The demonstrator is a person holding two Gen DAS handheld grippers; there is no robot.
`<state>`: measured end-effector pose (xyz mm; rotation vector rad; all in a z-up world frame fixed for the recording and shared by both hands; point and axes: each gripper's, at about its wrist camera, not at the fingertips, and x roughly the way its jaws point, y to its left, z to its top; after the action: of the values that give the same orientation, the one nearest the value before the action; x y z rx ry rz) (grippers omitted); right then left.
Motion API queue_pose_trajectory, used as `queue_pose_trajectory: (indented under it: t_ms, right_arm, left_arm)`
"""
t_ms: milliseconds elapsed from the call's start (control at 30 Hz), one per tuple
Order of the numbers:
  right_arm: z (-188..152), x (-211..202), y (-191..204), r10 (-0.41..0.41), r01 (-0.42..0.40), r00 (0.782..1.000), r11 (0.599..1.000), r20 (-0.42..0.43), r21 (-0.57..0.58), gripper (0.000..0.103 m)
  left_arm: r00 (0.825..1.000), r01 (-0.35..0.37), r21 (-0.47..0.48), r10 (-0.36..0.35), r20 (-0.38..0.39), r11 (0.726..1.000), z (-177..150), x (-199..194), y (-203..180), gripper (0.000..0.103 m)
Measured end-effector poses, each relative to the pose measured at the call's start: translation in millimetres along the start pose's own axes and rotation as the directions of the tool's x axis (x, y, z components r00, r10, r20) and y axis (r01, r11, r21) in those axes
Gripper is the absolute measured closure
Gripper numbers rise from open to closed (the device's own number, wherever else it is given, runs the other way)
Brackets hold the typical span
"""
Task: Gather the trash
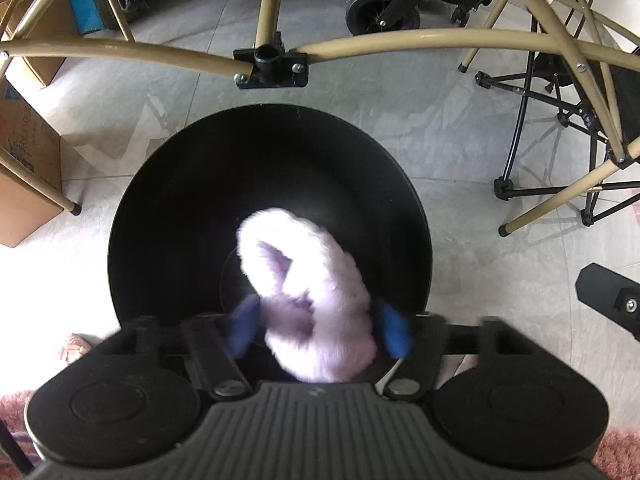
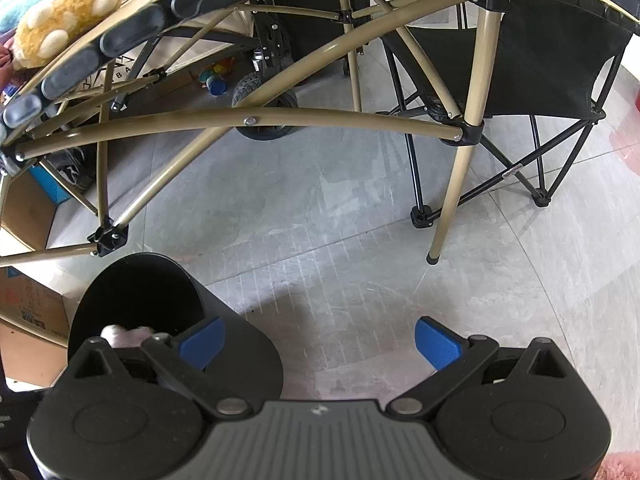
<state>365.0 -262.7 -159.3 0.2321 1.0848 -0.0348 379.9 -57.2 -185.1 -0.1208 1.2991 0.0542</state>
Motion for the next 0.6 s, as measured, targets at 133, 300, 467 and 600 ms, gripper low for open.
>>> queue_pose_trajectory:
  t_ms: [133, 300, 467, 600]
  right_arm:
    - [0.1, -0.9, -0.2, 0.002, -0.002, 1.0, 1.0, 0.004, 0.001, 0.001]
    - [0.5, -1.8, 0.5, 0.004, -0.004, 1.0, 1.0, 0.005, -0.002, 0.001]
    - [0.6, -2.3, 1.9, 0.006, -0.006, 1.0, 1.0, 0.006, -0.004, 0.001]
    - [0.7, -3.0, 3.2, 0.008, -0.008, 1.0, 1.0, 0.006, -0.007, 0.001]
  left_arm:
    - [1.0, -0.008, 0.009, 0.008, 0.012, 1.0, -0.2, -4.2, -2.3, 0.006]
    - [1.0, -0.028, 0.014, 0.028, 0.006, 1.0, 0.5, -3.8, -4.3, 0.006]
    - [1.0, -0.024, 0.018, 0.023, 0.011, 1.0, -0.2, -5.4, -2.2, 0.005]
    - [0.999, -0.025, 0.025, 0.025, 0.022, 0.999, -1.6, -7.0, -3.3, 0.005]
